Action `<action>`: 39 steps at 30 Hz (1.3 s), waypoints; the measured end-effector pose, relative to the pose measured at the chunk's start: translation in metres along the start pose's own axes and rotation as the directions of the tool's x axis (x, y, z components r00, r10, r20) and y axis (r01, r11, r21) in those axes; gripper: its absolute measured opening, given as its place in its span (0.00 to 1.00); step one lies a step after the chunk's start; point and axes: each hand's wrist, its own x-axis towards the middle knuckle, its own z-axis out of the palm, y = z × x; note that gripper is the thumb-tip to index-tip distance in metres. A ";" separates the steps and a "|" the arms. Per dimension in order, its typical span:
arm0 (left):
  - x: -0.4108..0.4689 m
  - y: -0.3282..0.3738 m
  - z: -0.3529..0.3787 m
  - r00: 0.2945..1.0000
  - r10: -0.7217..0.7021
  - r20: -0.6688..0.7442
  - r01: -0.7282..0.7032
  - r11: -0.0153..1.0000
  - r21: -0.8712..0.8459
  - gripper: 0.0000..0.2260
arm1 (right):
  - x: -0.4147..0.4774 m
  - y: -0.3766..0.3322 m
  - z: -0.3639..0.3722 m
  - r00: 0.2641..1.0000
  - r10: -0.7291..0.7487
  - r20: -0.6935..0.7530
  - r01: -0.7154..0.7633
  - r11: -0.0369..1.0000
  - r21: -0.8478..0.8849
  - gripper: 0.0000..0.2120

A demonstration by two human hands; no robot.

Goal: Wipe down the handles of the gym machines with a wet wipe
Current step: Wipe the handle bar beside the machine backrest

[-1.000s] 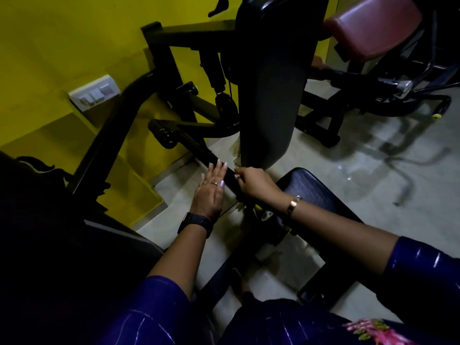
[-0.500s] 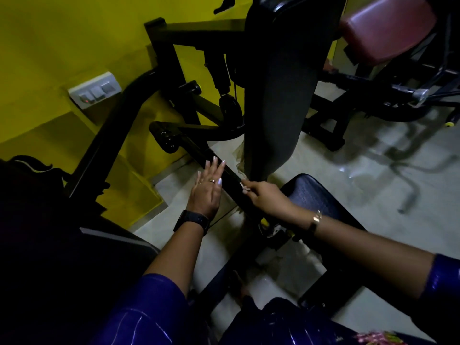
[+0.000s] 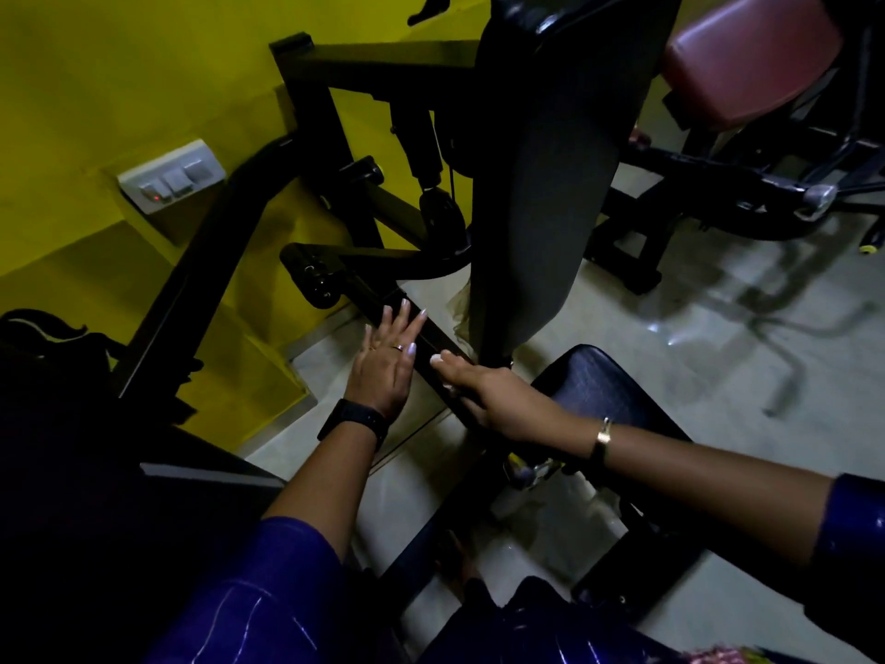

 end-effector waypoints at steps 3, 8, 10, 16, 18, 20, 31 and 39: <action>0.006 -0.007 -0.003 1.000 -0.014 0.004 0.013 1.000 0.009 0.25 | 0.025 0.000 -0.003 0.980 0.198 -0.031 -0.195 0.978 0.075 0.17; 0.014 -0.019 -0.003 1.000 -0.029 -0.003 0.029 1.000 0.012 0.26 | 0.065 -0.017 -0.003 0.986 0.163 -0.035 -0.163 0.986 0.020 0.19; 0.017 -0.022 -0.004 0.999 -0.039 -0.006 0.039 0.999 0.016 0.27 | 0.065 -0.016 -0.004 0.998 0.063 0.014 -0.062 0.996 -0.066 0.22; 0.022 -0.039 -0.011 0.996 -0.082 -0.025 0.082 0.996 0.015 0.28 | 0.046 0.012 -0.010 0.992 -0.093 0.086 0.090 0.995 0.041 0.23; 0.024 -0.043 -0.013 0.997 -0.074 -0.016 0.074 0.997 0.027 0.28 | 0.054 0.013 -0.005 0.999 0.043 0.015 -0.044 0.990 0.130 0.22; 0.025 -0.047 -0.013 0.997 -0.070 -0.012 0.071 0.996 0.045 0.27 | 0.072 0.012 -0.003 0.977 0.214 0.016 -0.212 0.949 0.233 0.20; 0.041 -0.071 -0.020 0.995 -0.071 -0.071 0.093 0.924 0.371 0.26 | 0.106 0.010 -0.001 0.995 -0.056 0.085 0.053 0.998 0.038 0.25; 0.053 -0.101 -0.036 0.978 -0.204 -0.045 0.194 0.808 0.557 0.29 | 0.157 0.006 0.007 0.996 0.094 -0.005 -0.094 0.994 0.057 0.23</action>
